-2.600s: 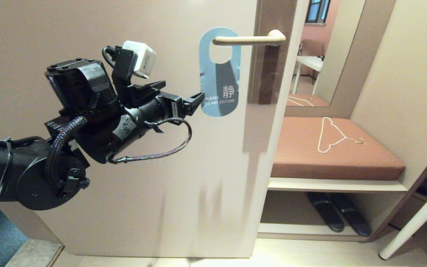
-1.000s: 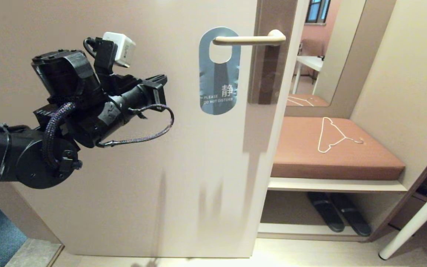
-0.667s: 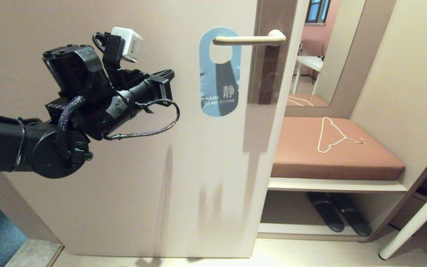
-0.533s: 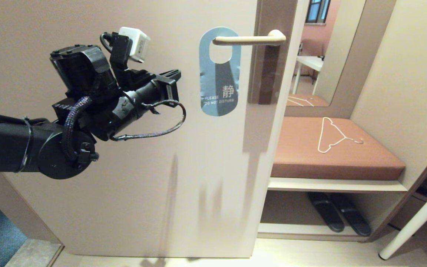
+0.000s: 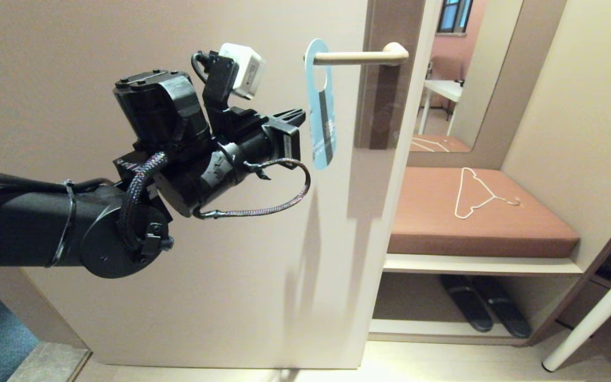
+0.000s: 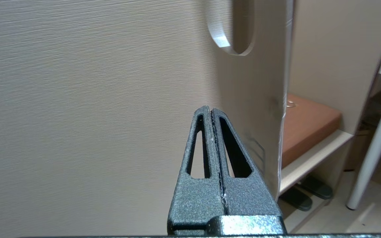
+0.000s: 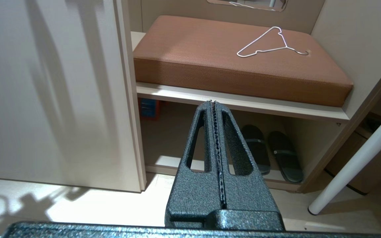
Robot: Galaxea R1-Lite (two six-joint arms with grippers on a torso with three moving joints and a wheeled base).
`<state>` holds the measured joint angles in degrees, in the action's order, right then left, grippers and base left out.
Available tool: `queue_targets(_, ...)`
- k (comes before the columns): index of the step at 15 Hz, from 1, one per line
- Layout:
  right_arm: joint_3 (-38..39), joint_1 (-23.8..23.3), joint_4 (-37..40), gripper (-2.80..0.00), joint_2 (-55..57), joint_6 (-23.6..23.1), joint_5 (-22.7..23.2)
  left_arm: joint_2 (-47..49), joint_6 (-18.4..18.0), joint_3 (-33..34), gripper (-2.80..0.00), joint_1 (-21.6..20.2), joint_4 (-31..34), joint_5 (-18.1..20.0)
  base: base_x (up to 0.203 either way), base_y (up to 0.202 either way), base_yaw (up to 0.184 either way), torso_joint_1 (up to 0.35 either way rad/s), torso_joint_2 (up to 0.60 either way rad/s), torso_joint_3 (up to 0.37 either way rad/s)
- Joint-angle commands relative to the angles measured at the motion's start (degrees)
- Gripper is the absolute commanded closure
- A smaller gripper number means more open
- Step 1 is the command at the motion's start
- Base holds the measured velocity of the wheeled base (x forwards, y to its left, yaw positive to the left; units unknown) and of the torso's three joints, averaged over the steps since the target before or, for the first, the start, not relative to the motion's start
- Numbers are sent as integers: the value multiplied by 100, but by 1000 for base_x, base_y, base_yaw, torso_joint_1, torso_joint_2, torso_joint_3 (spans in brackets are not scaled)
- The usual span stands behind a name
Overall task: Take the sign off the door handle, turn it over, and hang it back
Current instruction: Hang the sign back with the other side facing out
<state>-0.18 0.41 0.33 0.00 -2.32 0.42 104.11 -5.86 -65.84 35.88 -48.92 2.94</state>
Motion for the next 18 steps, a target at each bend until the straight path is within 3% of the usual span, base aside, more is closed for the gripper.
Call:
queue_targets(1,1,2,2,0,0,3,2,53,-3,-6,0,114,-34,-3,0,0,0,0,0,0)
queue_targets(13,2,2,2,0,0,-23,-16,1005,7,-1242,0,193,-24,13,0,0,0,0,0,0)
queue_targets(18,1,2,2,0,7,-6,-16,1129,6,-1458,0,468,-3,5,0,0,0,0,0,0)
